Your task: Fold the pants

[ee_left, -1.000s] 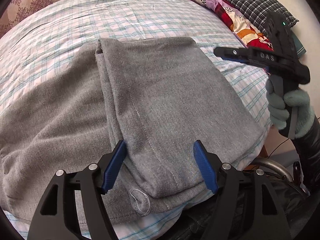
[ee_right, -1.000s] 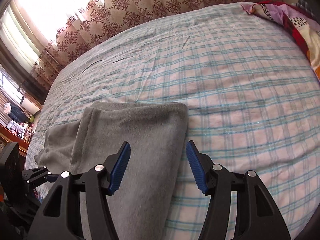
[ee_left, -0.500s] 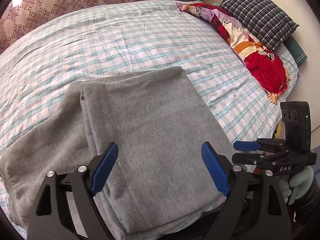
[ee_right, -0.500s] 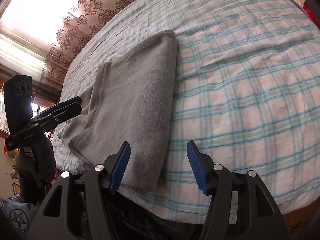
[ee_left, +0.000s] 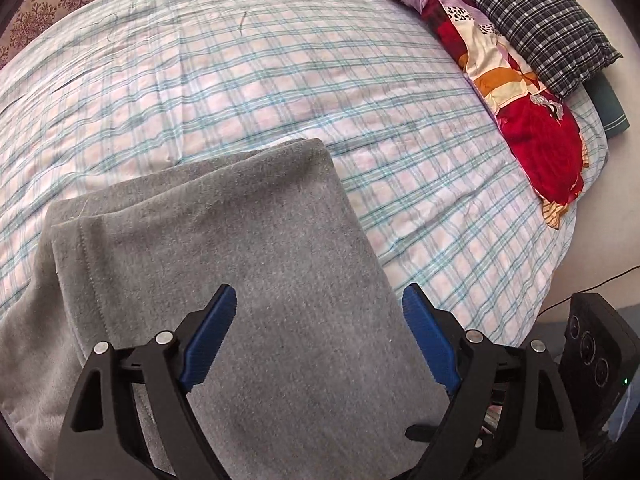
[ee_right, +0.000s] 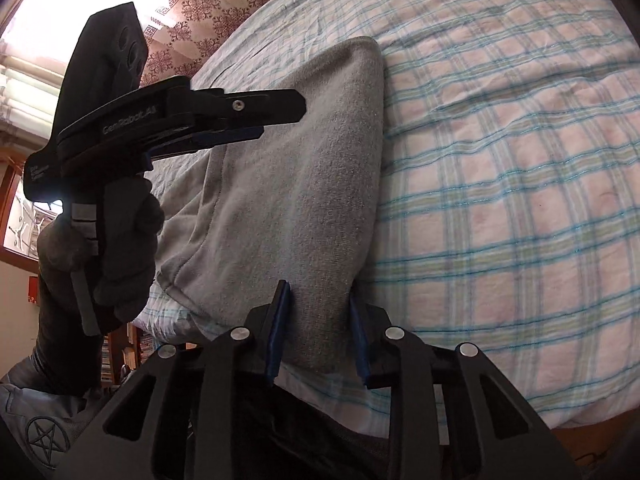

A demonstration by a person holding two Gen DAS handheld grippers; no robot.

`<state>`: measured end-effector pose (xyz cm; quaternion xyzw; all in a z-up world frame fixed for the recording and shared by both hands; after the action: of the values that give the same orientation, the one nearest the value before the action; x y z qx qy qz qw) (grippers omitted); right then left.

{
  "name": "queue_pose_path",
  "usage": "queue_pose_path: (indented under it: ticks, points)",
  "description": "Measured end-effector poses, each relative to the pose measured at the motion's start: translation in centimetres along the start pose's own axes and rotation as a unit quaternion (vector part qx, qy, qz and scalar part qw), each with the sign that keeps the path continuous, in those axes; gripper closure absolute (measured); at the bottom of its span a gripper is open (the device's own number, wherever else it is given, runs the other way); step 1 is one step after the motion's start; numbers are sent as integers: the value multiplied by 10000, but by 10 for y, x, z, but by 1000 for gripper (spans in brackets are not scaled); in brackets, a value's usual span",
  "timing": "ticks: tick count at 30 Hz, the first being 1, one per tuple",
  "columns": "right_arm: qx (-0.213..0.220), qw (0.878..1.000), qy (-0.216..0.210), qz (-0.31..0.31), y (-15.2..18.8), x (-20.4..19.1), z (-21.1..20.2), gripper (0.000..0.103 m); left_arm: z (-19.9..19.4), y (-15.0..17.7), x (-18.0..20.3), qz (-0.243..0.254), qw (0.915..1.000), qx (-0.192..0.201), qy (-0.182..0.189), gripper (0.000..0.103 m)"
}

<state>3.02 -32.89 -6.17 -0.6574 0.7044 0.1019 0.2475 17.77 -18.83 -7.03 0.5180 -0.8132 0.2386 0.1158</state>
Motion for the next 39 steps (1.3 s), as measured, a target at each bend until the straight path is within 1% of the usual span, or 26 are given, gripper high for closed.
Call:
queue_pose_path:
  ticks: [3, 6, 9, 12, 15, 16, 17, 18, 19, 21, 23, 25, 26, 29, 32, 34, 37, 39]
  points:
    - [225, 9992, 108, -325, 0, -13, -6, 77, 14, -11, 8, 68, 9996, -251, 80, 17]
    - [360, 9977, 133, -561, 0, -30, -8, 77, 24, -20, 20, 251, 9988, -431, 13, 16]
    - [489, 9953, 160, -818, -2, -49, -7, 78, 35, -25, 27, 350, 9968, -655, -309, 16]
    - [667, 9901, 209, -1220, -4, -73, -6, 78, 42, -27, 26, 320, 9938, -832, -667, 16]
    - [770, 9844, 256, -1561, -2, -93, -4, 78, 44, -27, 27, 383, 9920, -909, -783, 17]
    - [796, 9829, 265, -1639, -2, -98, -3, 78, 44, -26, 27, 419, 9918, -912, -797, 23]
    - [817, 9815, 265, -1709, 3, -99, -4, 78, 44, -26, 27, 450, 9914, -900, -836, 34]
    - [833, 9806, 270, -1756, 4, -103, -4, 78, 45, -25, 26, 460, 9906, -908, -909, 39]
    - [842, 9799, 284, -1783, 4, -105, -3, 78, 45, -25, 24, 438, 9905, -904, -936, 48]
    - [848, 9806, 278, -1746, 5, -105, -3, 78, 43, -24, 20, 357, 9920, -871, -841, 54]
    - [860, 9814, 246, -1701, 6, -101, -5, 78, 37, -22, 11, 268, 9936, -811, -735, 69]
    - [876, 9811, 253, -1710, 6, -100, -4, 78, 30, -21, 6, 201, 9953, -707, -626, 78]
    - [880, 9810, 242, -1713, 6, -97, -5, 78, 25, -20, 1, 171, 9962, -645, -564, 80]
    - [902, 9808, 186, -1721, 8, -94, -9, 77, 9, -17, -9, 51, 9985, -424, -342, 84]
    - [877, 9830, -32, -1615, 6, -92, -13, 73, -13, -15, -17, -148, 9997, -172, -61, 85]
    - [914, 9826, -244, -1595, 1, -90, -24, 63, -27, -10, -21, -215, 9997, -8, 66, 86]
    - [1117, 9774, -455, -1737, 0, -95, -42, 54, -49, -5, -24, -296, 9991, 192, 219, 86]
    - [1221, 9744, -549, -1806, -1, -95, -52, 51, -61, 0, -32, -359, 9984, 306, 320, 86]
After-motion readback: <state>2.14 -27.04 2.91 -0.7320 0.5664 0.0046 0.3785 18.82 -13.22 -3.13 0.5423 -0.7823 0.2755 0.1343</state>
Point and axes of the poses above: each gripper's, at about its wrist camera, not at the fingertips, and z roughly the way its jaws point, x to its right, y to its underside, the point moved 2 cm from there along z, roughly the way its jaws point, and after that the axes turned 9 degrees about y, right-handed, at the moved point
